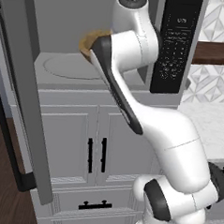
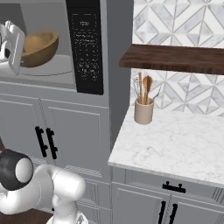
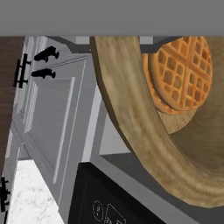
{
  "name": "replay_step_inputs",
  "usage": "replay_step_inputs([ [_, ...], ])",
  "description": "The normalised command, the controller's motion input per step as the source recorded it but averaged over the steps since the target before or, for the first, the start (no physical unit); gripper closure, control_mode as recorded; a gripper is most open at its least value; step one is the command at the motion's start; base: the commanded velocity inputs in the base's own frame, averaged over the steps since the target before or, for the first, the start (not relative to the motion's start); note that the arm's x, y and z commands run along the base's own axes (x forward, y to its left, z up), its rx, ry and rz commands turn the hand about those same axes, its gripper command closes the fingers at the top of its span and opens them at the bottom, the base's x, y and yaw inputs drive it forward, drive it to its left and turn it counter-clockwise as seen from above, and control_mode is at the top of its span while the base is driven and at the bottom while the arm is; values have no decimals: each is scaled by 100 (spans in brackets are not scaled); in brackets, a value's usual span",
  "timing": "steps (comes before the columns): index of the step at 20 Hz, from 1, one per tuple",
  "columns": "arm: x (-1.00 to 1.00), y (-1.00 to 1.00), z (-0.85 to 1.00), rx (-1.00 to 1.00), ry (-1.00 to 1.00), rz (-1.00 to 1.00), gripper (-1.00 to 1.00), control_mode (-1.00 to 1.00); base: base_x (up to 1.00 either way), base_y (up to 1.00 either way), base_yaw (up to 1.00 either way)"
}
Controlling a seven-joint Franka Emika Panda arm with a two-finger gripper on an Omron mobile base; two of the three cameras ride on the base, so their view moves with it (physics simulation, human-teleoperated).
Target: Open the microwave, place the bowl with waffle inside the microwave, then close the microwave door and turn it on.
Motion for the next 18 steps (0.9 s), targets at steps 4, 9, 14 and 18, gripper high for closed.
replay_step_inputs([
  [4, 70, 34, -53, -10, 17, -10, 100, -100, 0, 0, 0],
  [9, 80, 46, -42, -2, 13, 5, 100, -100, 0, 0, 0],
  [14, 84, 5, -1, 9, 0, 11, 100, -100, 0, 0, 0],
  [18, 83, 0, -18, 7, 3, 3, 100, -100, 0, 0, 0],
])
